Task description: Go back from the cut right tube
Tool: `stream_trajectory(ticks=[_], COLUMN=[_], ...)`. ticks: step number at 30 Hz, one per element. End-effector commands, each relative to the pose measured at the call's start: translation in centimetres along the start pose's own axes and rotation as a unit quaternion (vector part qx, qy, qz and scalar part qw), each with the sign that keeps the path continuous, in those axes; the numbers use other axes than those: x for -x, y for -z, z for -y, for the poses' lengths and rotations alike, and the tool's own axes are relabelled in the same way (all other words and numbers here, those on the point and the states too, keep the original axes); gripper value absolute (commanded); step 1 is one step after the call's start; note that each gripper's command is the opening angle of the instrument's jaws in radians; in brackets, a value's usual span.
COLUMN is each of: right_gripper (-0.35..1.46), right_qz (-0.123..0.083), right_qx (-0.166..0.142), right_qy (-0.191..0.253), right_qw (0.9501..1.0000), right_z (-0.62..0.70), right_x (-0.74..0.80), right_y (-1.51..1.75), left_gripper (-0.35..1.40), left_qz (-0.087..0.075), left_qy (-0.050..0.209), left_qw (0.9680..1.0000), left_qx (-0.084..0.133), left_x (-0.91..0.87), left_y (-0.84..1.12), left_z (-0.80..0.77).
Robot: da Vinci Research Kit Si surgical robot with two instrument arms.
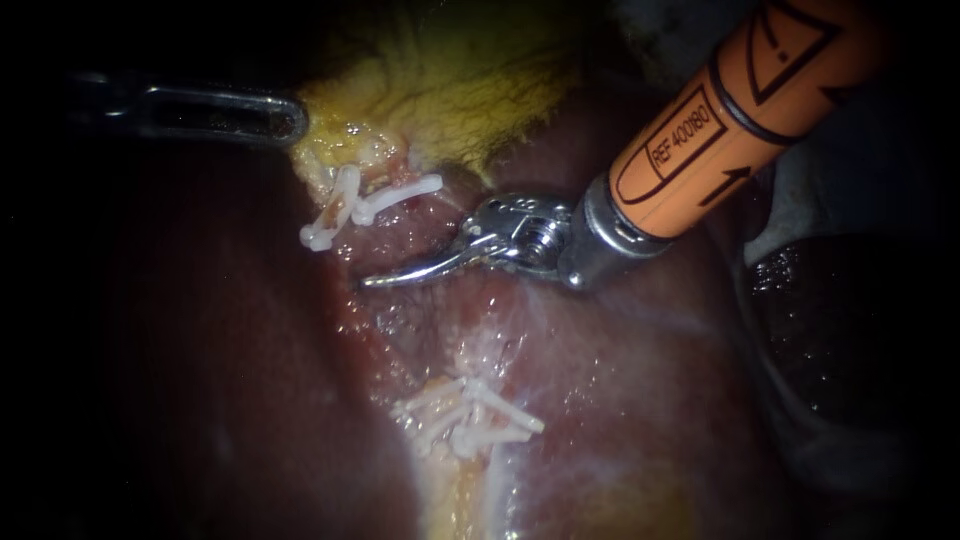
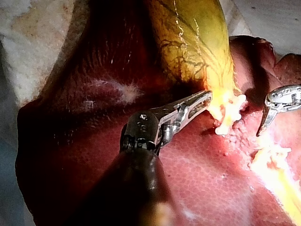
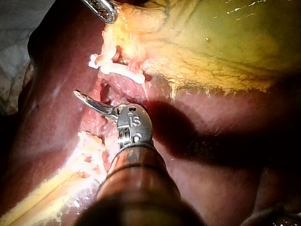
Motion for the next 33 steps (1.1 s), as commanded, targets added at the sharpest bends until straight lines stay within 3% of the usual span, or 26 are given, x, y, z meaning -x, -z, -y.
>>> stream_trajectory(ticks=[1, 6, 7, 9, 11, 14, 17, 22, 26, 30, 33], right_gripper=[-0.35, -0.35, 0.16, 0.86, 1.18, 1.30, 1.35, 1.38, 1.37, 1.43, 1.43], right_qz=[0.000, 0.000, -0.001, -0.008, -0.026, -0.049, -0.060, -0.057, -0.022, 0.043, 0.067], right_qx=[0.000, 0.000, 0.000, 0.014, 0.051, 0.101, 0.127, 0.155, 0.191, 0.250, 0.273], right_qy=[0.000, 0.000, 0.000, 0.000, -0.002, -0.006, -0.009, 0.047, 0.126, 0.192, 0.220], right_qw=[1.0000, 1.0000, 1.0000, 0.9999, 0.9984, 0.9937, 0.9901, 0.9851, 0.9733, 0.9481, 0.9339], right_z=[0.00, 0.00, 0.00, 0.00, 0.04, 0.10, 0.15, 0.22, 0.31, 0.49, 0.68], right_x=[0.00, 0.00, -0.01, -0.01, -0.01, 0.00, 0.04, 0.22, 0.34, 0.40, 0.42], right_y=[0.00, -0.01, -0.02, -0.03, -0.06, -0.09, -0.11, -0.04, 0.12, 0.30, 0.45], left_gripper=[-0.35, -0.35, -0.35, -0.35, -0.35, -0.35, -0.35, -0.35, -0.35, -0.35, -0.35], left_qz=[0.000, 0.000, 0.000, 0.000, 0.001, 0.001, 0.001, 0.001, 0.001, 0.001, 0.001], left_qy=[0.000, 0.000, 0.000, 0.003, 0.003, 0.003, 0.003, 0.003, 0.003, 0.003, 0.003], left_qw=[1.0000, 1.0000, 1.0000, 1.0000, 1.0000, 1.0000, 1.0000, 1.0000, 1.0000, 1.0000, 1.0000], left_qx=[0.000, 0.000, 0.000, -0.001, -0.001, -0.001, -0.001, -0.001, -0.002, -0.002, -0.002], left_x=[0.00, 0.00, 0.00, 0.01, 0.01, 0.01, 0.01, 0.01, 0.01, 0.01, 0.01], left_y=[0.00, 0.00, 0.01, 0.01, 0.01, 0.02, 0.02, 0.02, 0.03, 0.03, 0.03], left_z=[0.00, 0.00, 0.00, 0.00, 0.00, 0.00, 0.00, 0.00, 0.00, 0.00, 0.00])
